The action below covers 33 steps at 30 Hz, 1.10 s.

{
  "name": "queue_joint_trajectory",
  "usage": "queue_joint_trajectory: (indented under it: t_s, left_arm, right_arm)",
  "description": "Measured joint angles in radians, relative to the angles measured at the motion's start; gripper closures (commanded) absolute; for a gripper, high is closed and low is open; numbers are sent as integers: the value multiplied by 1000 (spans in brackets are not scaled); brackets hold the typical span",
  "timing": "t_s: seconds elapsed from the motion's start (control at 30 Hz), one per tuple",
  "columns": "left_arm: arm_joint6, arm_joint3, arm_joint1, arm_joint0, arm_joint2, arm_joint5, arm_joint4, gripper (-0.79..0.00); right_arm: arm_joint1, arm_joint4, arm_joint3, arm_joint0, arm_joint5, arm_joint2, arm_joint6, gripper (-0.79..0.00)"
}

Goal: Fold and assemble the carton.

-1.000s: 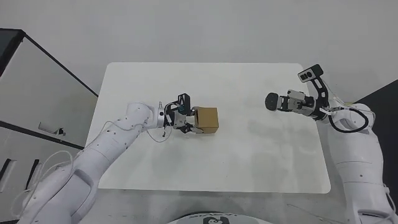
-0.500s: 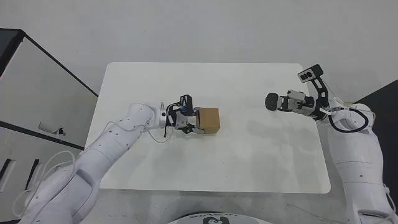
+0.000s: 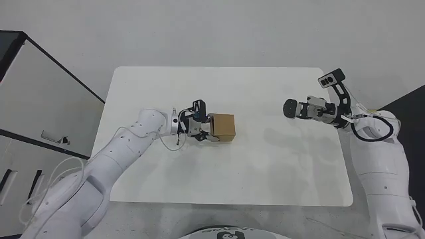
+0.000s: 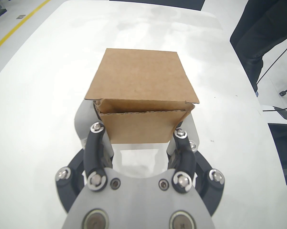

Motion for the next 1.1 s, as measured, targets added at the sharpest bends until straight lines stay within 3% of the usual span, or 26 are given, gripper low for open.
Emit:
queue_joint_trajectory:
  t_s: [0.67,0.73,0.87,0.93,0.97,1.0,1.1]
  left_arm:
    - [82,196,-73,-51,58,4,-3,0]
    - [87,209,-78,-53,62,3,-3,-108]
    - [94,239,-88,-58,69,3,-1,-231]
    - [96,251,-92,-60,71,3,-2,-363]
    - [97,259,-95,-61,72,3,-2,-480]
    - [98,263,-97,-61,73,3,-2,-767]
    - [104,278,-101,-63,76,4,1,-785]
  right_arm:
    - [0,0,0,0,0,0,0,-785]
    - [0,0,0,0,0,0,0,-785]
    - [0,0,0,0,0,0,0,-785]
    - [0,0,0,0,0,0,0,-785]
    - [0,0,0,0,0,0,0,-785]
    - [0,0,0,0,0,0,0,-785]
    - [0,0,0,0,0,0,0,-785]
